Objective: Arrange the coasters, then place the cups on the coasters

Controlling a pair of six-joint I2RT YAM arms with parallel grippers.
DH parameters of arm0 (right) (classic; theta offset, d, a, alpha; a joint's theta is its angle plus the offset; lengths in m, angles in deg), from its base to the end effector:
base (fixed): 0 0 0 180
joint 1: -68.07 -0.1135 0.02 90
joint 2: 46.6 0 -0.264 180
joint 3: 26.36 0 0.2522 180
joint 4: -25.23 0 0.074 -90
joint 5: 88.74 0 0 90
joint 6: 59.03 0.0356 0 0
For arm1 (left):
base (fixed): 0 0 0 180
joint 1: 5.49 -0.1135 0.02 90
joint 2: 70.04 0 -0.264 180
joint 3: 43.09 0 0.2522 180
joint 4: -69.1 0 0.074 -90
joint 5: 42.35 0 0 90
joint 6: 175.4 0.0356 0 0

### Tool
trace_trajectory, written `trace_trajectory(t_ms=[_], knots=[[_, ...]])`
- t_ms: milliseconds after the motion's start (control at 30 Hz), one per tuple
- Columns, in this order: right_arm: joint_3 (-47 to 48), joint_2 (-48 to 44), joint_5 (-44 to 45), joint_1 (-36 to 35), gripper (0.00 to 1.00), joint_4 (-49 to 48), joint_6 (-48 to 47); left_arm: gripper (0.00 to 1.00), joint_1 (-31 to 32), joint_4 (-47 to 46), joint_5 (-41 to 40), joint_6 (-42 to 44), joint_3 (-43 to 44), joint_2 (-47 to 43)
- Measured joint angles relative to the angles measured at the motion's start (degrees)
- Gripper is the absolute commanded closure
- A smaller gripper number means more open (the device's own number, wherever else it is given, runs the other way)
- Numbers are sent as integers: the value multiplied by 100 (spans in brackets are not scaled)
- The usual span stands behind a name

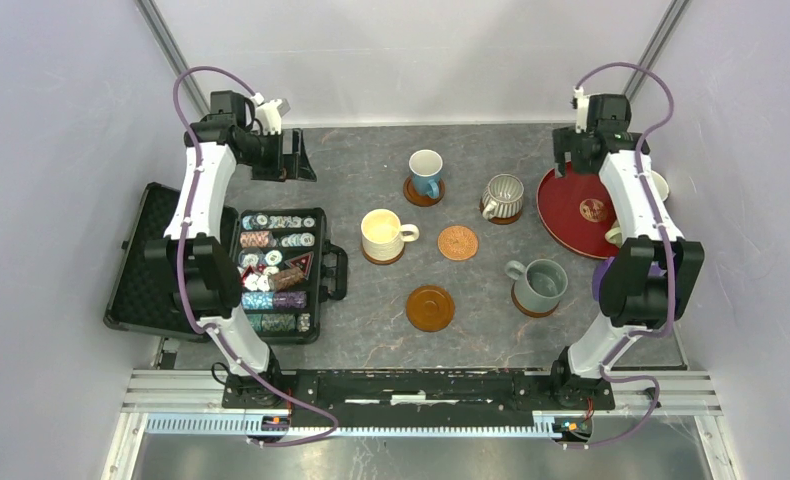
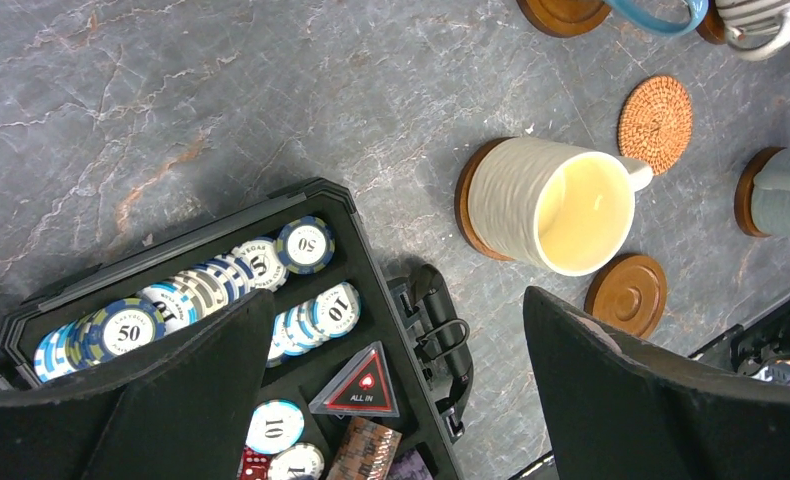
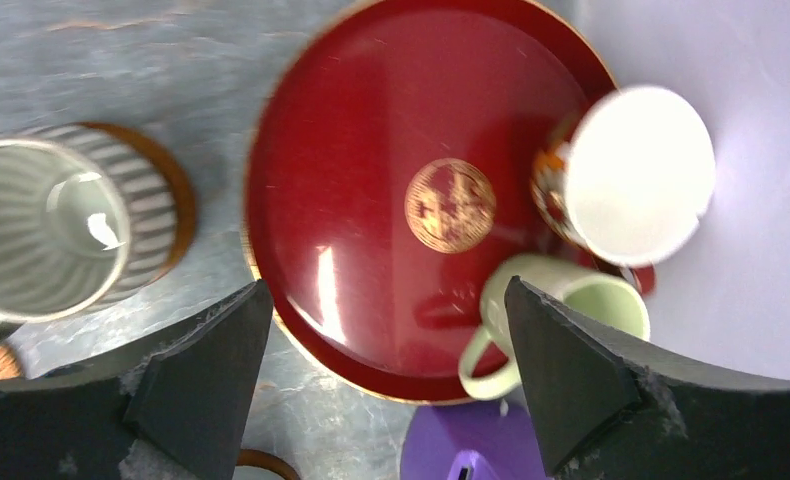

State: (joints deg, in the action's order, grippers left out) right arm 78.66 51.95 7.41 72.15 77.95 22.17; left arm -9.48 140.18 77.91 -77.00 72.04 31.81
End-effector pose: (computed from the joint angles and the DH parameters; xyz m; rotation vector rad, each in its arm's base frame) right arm 0.3842 -0.0312 0.3240 -0.0468 2.3843 -0.2346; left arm 0.3758 0.0082 0.3412 0.2877 2.4611 -0.5871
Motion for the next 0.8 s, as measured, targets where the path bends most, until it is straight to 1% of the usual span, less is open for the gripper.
trace_trajectory(t_ms=[67,133,267,433,633,800], knots=[[-28,15,505,83,15,48,286,0,0,2,17,0,4,57],[-37,15,1040,90,15,48,627,0,0,2,24,0,20,94],[-181,15,1521,83,17,59,1071,0,0,0,28,-2,131,138],[-501,15,1735,149,18,258,1596,0,0,33,28,-2,365,188],[-625,9,1875,485,18,466,2142,0,0,101,28,-2,505,254],[-1137,-63,2022,664,20,579,2420,0,0,177,31,0,619,372]])
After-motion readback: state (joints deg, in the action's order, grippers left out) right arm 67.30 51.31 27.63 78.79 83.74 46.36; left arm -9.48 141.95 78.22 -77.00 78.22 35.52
